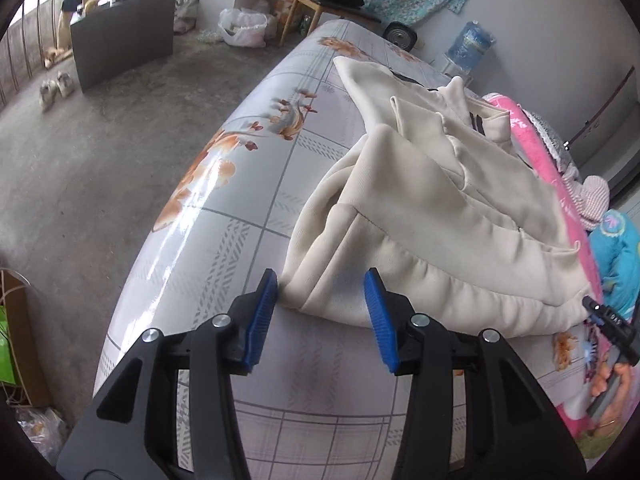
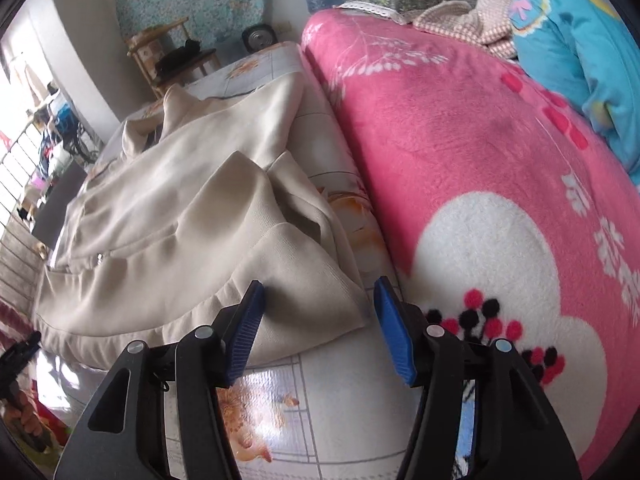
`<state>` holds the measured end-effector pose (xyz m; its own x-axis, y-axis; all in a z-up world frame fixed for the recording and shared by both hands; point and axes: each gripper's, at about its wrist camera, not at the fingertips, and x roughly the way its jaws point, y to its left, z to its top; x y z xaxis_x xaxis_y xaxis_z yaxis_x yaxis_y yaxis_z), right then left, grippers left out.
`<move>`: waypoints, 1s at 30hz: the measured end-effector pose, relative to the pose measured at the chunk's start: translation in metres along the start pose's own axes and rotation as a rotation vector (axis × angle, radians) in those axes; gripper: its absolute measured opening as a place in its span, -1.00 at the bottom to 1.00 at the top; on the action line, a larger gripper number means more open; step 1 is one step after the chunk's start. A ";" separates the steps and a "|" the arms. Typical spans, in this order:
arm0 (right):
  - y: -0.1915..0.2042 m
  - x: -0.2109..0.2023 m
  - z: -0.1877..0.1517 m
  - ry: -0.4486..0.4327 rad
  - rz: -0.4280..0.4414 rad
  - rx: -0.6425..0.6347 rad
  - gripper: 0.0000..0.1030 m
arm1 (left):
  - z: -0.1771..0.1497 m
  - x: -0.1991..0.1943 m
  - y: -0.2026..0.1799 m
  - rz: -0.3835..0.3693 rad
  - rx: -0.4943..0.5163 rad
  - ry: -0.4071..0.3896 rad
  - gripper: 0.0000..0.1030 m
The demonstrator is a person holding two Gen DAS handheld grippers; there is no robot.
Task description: Fold large clothes
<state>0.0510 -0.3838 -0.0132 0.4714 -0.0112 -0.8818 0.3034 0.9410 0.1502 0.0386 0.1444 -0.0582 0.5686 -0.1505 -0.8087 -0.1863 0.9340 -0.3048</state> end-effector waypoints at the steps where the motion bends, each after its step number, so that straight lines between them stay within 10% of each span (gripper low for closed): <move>1: 0.000 0.000 0.000 0.000 0.000 0.000 0.08 | -0.001 0.001 -0.002 0.015 0.015 -0.013 -0.16; 6: 0.004 0.009 0.002 -0.024 -0.057 -0.045 -0.02 | -0.001 0.005 -0.013 0.080 0.055 -0.059 -0.19; 10: 0.025 0.005 0.001 -0.032 -0.121 -0.162 -0.72 | -0.001 0.006 -0.027 0.152 0.126 -0.087 -0.74; 13: 0.033 -0.010 0.005 -0.056 -0.107 -0.188 -0.81 | 0.000 -0.014 -0.040 0.157 0.204 -0.128 -0.83; 24: 0.021 -0.097 -0.032 -0.070 0.012 -0.168 -0.80 | -0.025 -0.100 -0.027 0.059 0.237 -0.053 -0.85; 30: -0.013 -0.074 -0.065 0.058 -0.085 -0.093 -0.38 | -0.049 -0.078 0.015 0.145 0.135 0.028 -0.76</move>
<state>-0.0413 -0.3729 0.0213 0.3979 -0.0754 -0.9143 0.2606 0.9649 0.0338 -0.0477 0.1539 -0.0238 0.5209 -0.0180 -0.8535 -0.1547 0.9812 -0.1151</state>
